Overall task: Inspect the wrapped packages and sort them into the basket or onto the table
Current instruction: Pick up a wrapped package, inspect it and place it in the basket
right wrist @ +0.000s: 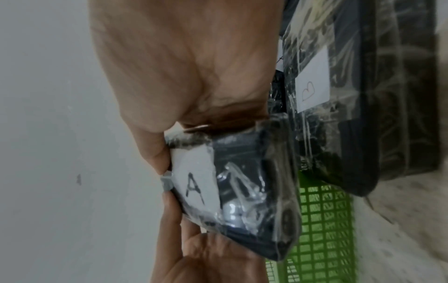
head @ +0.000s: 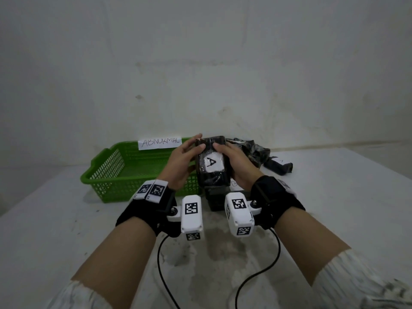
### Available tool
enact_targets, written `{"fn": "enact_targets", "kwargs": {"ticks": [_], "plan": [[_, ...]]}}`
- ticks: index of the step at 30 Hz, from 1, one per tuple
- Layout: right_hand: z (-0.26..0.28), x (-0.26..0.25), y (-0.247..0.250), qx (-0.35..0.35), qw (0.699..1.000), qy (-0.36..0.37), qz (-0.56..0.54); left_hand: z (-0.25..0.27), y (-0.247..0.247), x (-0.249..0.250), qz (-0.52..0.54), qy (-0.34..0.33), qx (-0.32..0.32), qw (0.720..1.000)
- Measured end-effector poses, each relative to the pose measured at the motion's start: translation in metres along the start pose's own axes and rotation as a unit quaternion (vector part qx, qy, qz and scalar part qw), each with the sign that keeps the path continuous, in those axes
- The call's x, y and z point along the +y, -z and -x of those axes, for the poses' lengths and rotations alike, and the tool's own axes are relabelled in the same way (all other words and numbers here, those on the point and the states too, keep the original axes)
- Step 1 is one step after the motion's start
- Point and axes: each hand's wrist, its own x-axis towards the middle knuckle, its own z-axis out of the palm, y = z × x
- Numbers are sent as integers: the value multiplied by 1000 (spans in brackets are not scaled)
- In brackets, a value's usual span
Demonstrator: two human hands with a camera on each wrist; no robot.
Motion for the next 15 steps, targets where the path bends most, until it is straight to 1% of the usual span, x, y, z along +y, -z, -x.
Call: {"fn": "enact_targets", "kwargs": {"ticks": [4,9,13,15], "plan": [[3,2,-3,-26,1000,-8,-13,1,4,0,-10,-25,9,1000],[10,7,-4,-12,998,7,-58,6,9,-3,12,-10,-35,999],[13,14,-5,-30,998,12,-48,7,8,-9,20,-19,-23,999],[15,14,-4,-26,998,11,-62,8,7,-12,32,-11,-26,999]]}}
